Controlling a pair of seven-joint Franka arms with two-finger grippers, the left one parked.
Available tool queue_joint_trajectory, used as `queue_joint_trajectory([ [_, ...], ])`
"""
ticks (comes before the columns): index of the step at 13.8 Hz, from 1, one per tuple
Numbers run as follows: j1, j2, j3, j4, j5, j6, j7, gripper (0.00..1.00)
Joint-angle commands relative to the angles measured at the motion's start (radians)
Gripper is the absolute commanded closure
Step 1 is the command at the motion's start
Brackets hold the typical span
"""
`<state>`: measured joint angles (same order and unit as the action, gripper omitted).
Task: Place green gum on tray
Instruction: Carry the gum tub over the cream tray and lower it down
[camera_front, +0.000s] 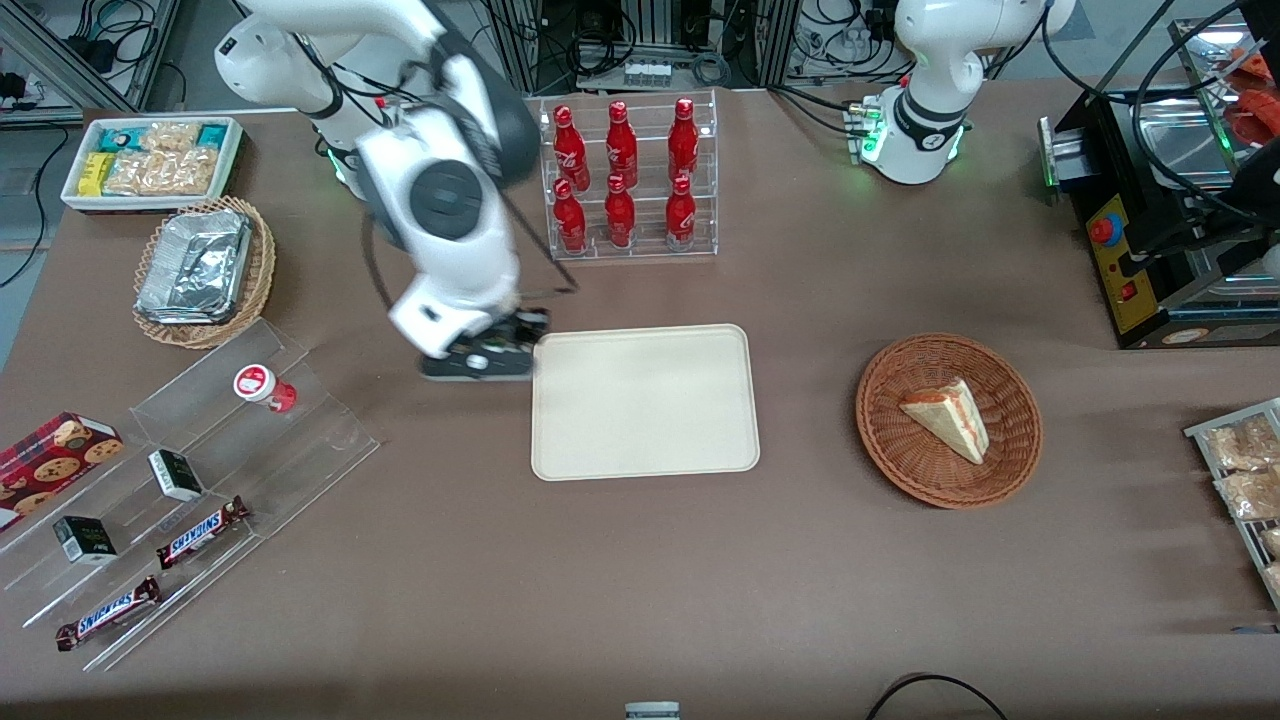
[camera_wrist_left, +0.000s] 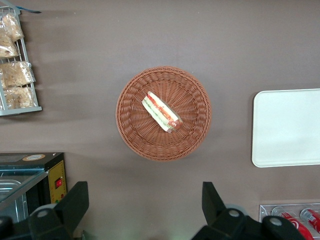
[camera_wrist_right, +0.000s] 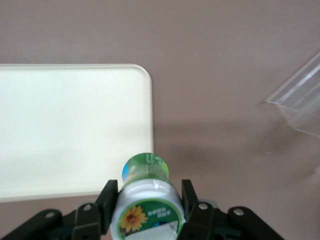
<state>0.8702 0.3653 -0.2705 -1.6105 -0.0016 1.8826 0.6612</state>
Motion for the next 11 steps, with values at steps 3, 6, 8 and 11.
queue_joint_trajectory([
  [3, 0.071, 0.268, -0.015, 0.162, 0.104, 0.165, 0.162, 1.0],
  [6, 0.087, 0.346, -0.015, 0.176, 0.109, 0.246, 0.181, 1.0],
  [8, 0.089, 0.372, 0.009, 0.176, 0.109, 0.263, 0.181, 1.0],
  [11, 0.087, 0.389, 0.033, 0.176, 0.112, 0.268, 0.182, 1.0],
])
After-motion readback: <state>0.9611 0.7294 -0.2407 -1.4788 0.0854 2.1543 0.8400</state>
